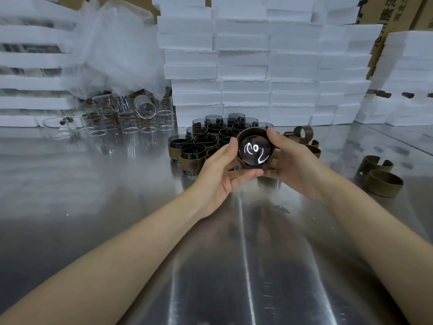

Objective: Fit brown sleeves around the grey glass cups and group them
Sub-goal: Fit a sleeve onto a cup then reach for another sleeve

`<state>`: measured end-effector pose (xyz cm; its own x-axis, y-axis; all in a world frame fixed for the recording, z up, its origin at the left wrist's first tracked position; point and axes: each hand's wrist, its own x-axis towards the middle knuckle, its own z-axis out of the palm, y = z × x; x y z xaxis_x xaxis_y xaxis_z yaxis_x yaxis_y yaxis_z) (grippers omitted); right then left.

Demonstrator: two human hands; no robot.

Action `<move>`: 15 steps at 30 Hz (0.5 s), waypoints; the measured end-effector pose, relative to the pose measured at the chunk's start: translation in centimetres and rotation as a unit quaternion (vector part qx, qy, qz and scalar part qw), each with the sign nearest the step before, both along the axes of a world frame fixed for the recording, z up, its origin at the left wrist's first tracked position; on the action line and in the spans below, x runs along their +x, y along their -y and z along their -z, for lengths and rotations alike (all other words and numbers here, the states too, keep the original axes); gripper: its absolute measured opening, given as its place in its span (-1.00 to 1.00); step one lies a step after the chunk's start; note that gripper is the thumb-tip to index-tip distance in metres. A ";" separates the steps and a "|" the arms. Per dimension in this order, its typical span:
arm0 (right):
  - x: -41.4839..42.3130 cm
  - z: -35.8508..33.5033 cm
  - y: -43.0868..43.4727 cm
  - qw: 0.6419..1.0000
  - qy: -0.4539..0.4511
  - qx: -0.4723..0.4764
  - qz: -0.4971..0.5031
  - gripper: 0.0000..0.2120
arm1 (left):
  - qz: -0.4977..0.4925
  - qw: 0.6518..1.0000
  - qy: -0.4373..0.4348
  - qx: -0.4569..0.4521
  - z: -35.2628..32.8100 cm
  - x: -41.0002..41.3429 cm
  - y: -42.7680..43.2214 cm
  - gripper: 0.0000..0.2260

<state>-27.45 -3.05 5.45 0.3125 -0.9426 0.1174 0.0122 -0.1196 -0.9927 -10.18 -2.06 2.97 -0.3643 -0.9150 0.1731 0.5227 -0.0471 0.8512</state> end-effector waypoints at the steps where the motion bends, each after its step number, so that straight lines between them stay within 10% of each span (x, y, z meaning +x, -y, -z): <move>1: 0.1 -0.1 0.0 1.000 0.010 0.012 0.000 -0.45 | 0.000 1.000 0.007 0.008 0.0 0.1 0.1 -0.57; 15: 1.2 -0.3 -0.2 0.961 0.220 0.166 0.011 -0.67 | 0.012 0.995 0.058 0.077 0.3 0.2 0.8 -0.48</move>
<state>-26.23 -2.88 5.72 0.2804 -0.9570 -0.0747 0.4403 0.1974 -0.8759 -10.02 -2.81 2.70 -0.3952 -0.9185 -0.0123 0.4193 -0.1922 0.8873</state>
